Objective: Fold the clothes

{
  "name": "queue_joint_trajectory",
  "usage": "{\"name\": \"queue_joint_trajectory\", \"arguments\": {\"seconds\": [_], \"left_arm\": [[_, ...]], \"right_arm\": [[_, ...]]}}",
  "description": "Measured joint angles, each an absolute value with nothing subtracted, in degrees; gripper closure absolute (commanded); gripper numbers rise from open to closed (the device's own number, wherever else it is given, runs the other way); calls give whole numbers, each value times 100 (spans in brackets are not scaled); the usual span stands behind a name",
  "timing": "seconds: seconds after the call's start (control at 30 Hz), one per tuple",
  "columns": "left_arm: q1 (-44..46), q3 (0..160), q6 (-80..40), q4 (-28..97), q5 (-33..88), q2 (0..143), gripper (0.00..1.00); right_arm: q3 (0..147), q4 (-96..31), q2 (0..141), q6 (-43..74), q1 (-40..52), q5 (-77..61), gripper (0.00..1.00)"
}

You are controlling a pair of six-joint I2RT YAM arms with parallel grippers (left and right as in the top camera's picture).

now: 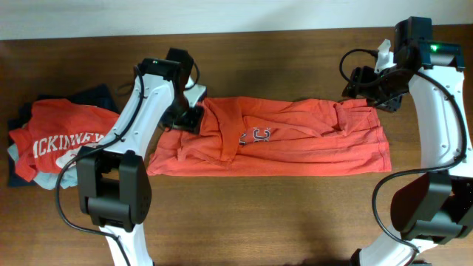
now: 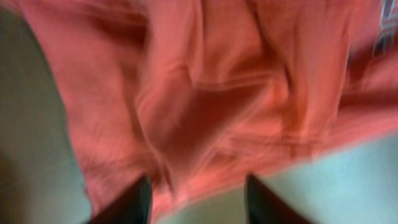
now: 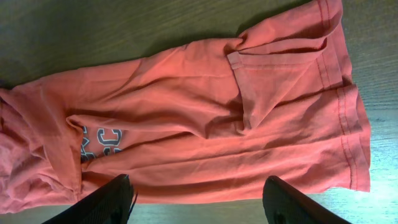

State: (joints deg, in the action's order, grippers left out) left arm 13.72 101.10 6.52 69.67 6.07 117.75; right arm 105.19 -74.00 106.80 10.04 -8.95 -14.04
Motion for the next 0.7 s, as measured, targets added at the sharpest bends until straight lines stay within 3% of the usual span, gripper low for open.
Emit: {"name": "queue_joint_trajectory", "arguments": {"seconds": [0.2,0.4,0.43,0.47,0.5,0.53,0.7], "left_arm": [[1369,9970,659,5575,598,11795,35],[1367,9950,681,5103,598,12296,51],[1367,9935,679,5105,598,12394,55],[1367,9920,681,5107,598,12468,65],[1367,9902,679,5113,596,12571,85],[1363,9898,694,5113,585,12613,91],[1273,9896,440,5411,290,12626,98]], "right_arm": [[10519,-7387,10678,989,-895,-1404,24],[10519,-7369,10678,987,-895,-1404,23],[10519,-7367,10678,985,-895,-1402,23],[10519,-7365,10678,987,-895,-1400,22],[10519,-7363,10678,985,-895,-1382,20],[10519,-7360,10678,989,-895,-1352,20],[10519,-7323,10680,985,-895,-1175,20]]}}
